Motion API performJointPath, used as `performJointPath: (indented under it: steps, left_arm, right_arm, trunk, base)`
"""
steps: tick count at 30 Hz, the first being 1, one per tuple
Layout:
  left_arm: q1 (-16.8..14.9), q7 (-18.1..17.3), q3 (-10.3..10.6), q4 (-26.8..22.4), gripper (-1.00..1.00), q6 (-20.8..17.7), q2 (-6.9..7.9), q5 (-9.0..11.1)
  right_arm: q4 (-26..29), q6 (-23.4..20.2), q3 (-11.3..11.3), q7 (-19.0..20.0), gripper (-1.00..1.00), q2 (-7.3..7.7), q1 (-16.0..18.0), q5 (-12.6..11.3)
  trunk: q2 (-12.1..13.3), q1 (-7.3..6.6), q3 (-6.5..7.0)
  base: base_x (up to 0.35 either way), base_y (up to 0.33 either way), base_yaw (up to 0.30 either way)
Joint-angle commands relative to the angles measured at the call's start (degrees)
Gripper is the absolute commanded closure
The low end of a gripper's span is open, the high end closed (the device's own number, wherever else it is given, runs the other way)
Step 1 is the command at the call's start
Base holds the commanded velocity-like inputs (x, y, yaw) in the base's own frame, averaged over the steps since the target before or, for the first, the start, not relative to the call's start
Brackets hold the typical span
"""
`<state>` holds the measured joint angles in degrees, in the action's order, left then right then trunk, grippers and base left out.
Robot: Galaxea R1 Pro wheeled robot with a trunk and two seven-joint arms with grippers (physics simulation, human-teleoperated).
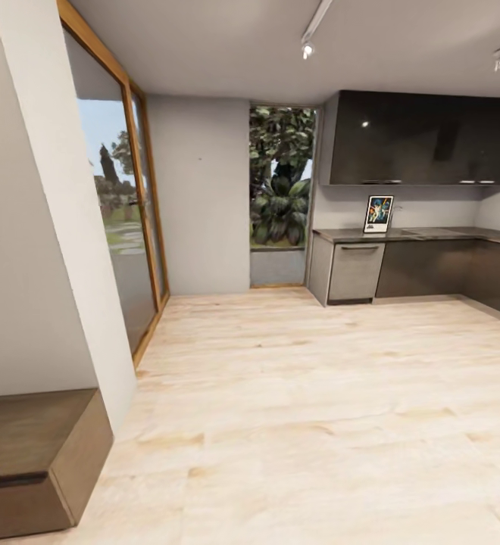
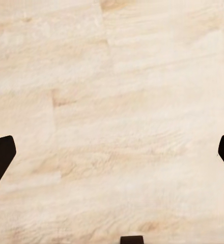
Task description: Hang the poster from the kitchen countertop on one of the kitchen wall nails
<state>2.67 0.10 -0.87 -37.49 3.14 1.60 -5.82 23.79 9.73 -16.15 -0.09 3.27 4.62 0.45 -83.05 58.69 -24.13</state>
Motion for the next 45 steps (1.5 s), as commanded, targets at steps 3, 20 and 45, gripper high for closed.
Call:
performJointPath:
  steps: [3, 20, 45]
  left_arm:
    - [0.0, 0.0, -0.1, 0.0, -1.00, 0.1, -0.01, -0.6]
    - [0.0, 0.0, -0.1, 0.0, -1.00, 0.1, 0.02, -0.6]
    - [0.0, 0.0, -0.1, 0.0, -1.00, 0.1, -0.01, -0.6]
  right_arm:
    - [-0.1, 0.2, -0.1, 0.0, -1.00, -0.01, 0.0, 0.1]
    - [-0.1, 0.2, -0.1, 0.0, -1.00, -0.01, 0.0, 0.1]
    - [-0.1, 0.2, -0.1, 0.0, -1.00, -0.01, 0.0, 0.1]
  trunk:
    - [0.0, 0.03, -0.05]
    - [0.0, 0.03, -0.05]
    - [0.0, 0.03, -0.05]
  base:
    - [0.312, -0.149, 0.000]
    - [0.312, -0.149, 0.000]
    - [0.312, -0.149, 0.000]
